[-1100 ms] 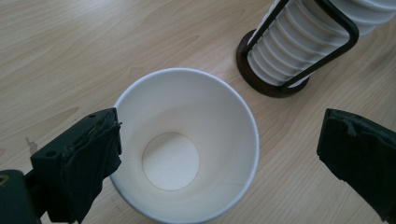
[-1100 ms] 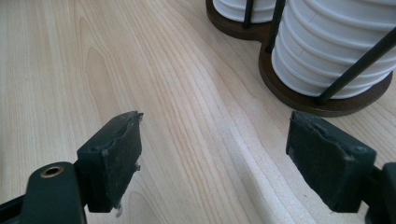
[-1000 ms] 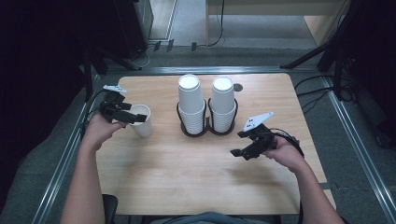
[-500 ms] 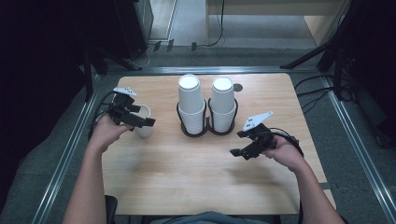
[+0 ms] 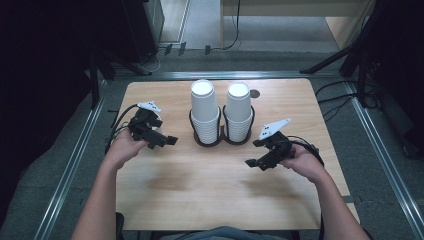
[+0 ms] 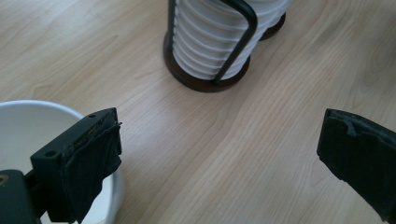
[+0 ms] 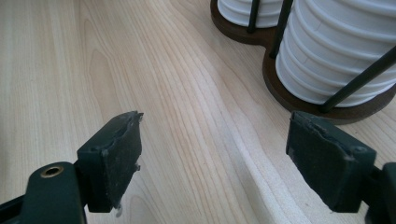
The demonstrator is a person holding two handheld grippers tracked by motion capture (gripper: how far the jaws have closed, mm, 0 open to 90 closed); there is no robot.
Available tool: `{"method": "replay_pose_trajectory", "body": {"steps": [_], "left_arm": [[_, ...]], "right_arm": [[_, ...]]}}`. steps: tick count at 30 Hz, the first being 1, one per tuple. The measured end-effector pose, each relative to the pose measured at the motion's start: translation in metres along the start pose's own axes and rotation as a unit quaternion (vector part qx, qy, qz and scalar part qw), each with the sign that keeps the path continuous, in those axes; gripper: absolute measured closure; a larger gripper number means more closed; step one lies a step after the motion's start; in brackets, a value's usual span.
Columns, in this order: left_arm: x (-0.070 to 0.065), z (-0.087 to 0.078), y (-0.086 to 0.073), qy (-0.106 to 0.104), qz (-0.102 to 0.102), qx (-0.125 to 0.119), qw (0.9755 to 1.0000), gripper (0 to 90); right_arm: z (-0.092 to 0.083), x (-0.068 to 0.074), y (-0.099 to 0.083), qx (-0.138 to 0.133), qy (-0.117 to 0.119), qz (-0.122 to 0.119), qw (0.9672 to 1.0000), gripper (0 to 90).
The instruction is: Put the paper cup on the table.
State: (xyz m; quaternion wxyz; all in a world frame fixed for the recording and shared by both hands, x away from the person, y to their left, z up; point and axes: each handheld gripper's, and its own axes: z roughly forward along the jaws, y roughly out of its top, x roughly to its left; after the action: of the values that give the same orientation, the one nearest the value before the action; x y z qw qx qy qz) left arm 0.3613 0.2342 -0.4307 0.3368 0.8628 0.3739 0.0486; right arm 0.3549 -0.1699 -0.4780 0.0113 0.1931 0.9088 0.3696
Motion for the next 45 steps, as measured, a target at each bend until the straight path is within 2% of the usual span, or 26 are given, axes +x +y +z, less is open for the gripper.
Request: {"method": "replay_pose_trajectory", "body": {"steps": [3,5,12,24,31,36,45], "left_arm": [[-0.006,0.004,0.000,-0.001,0.005,-0.003,1.0000,0.0],[-0.010,0.007,0.000,-0.001,0.000,-0.007,1.0000,0.0],[-0.023,0.021,0.000,-0.029,0.007,-0.008,0.9995,0.0],[-0.045,0.042,0.001,-0.014,0.042,-0.006,0.9990,0.0],[-0.051,0.058,-0.006,-0.009,0.050,0.021,0.9985,0.0],[-0.059,0.067,-0.006,-0.006,0.060,0.025,0.9978,0.0],[-0.073,0.083,-0.002,-0.022,0.080,0.026,0.9962,0.0]], "right_arm": [[0.000,0.000,0.000,0.000,0.001,0.000,1.0000,18.5],[0.000,0.000,0.000,0.000,0.001,0.000,1.0000,18.5],[0.000,0.001,0.000,-0.001,0.002,-0.006,1.0000,18.6],[0.001,0.003,0.000,0.002,0.001,-0.005,1.0000,18.6],[0.001,0.004,0.000,0.005,0.003,-0.007,1.0000,18.6],[0.003,0.005,-0.001,0.007,0.004,-0.007,0.9999,18.6],[0.007,0.009,-0.001,0.015,0.008,-0.010,0.9998,18.7]]}}
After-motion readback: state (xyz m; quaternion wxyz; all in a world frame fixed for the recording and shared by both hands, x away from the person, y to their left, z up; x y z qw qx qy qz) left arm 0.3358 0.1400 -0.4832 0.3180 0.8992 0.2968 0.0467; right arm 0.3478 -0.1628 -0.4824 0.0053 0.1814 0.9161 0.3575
